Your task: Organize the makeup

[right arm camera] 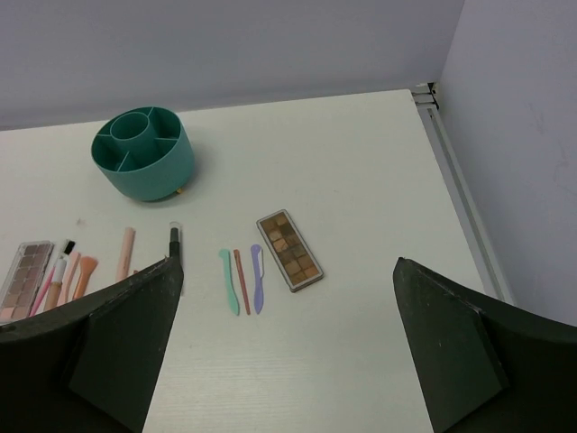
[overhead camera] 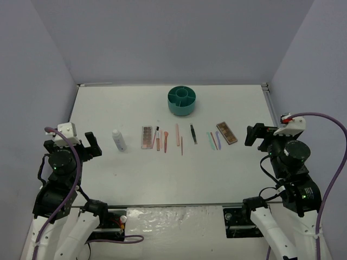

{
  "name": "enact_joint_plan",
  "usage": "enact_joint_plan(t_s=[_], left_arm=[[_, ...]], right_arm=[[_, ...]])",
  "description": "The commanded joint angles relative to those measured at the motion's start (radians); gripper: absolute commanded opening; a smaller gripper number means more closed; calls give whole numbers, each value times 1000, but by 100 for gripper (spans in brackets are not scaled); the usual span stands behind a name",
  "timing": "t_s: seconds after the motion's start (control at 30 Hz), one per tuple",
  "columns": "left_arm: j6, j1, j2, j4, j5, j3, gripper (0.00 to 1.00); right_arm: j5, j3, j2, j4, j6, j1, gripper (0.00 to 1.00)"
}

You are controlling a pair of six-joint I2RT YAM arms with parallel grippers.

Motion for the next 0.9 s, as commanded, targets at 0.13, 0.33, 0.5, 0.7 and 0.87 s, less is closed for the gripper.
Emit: enact_joint_plan(t_s=[0.13,0.33,0.5,0.7,0.87], left_arm=[[-9,-19,-1,78,-5,18,97],[-12,-24,-17,72,-11,18,97],[-18,-28,-14,65,1,54,97],[-26,-43,54,28,-35,145,97],[-35,-44,78,34,-28,154,97]], right_arm=[[-26,50,45,49,7,7,100],[-34,86,181,51,60,7,100],[-6,161,440,40,129,7,100],[-31,200,704,79,162,34,99],[-38,202,897,119,101,41,87]])
